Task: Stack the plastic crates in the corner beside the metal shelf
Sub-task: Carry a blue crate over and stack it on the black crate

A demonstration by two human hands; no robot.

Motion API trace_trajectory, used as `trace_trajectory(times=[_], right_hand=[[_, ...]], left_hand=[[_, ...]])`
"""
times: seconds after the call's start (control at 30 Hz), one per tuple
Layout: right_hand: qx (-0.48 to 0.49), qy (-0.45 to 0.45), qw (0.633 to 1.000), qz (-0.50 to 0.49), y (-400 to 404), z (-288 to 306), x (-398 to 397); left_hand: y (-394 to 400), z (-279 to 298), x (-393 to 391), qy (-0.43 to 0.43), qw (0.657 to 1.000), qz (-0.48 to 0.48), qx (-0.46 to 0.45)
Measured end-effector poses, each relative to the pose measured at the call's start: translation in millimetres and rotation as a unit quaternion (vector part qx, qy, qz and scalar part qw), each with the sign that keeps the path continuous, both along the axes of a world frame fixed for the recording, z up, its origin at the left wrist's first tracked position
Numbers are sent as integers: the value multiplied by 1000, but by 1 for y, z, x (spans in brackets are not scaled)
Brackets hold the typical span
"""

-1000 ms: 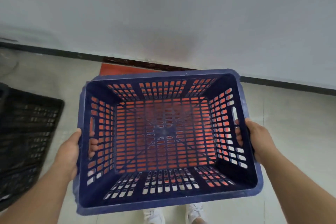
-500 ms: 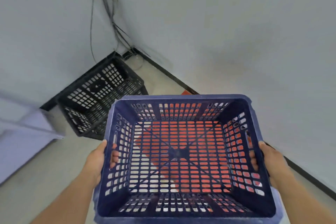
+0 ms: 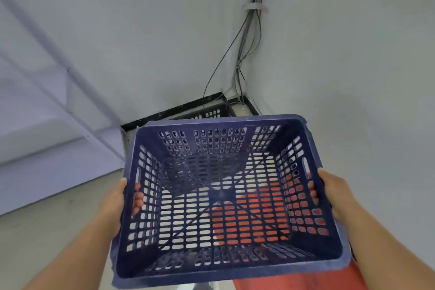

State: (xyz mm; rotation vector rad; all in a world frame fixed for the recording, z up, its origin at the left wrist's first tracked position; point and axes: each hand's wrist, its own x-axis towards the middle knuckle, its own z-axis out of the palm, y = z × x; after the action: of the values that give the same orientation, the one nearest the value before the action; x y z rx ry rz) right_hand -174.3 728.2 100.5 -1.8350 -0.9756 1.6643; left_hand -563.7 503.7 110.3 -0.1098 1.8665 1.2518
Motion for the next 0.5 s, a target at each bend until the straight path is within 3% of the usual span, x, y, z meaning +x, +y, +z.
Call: trace_trajectory(times=[0.5], right_hand=[[17, -12, 995, 95, 189, -21, -210]], left_hand=[[127, -21, -154, 45, 995, 91, -18]])
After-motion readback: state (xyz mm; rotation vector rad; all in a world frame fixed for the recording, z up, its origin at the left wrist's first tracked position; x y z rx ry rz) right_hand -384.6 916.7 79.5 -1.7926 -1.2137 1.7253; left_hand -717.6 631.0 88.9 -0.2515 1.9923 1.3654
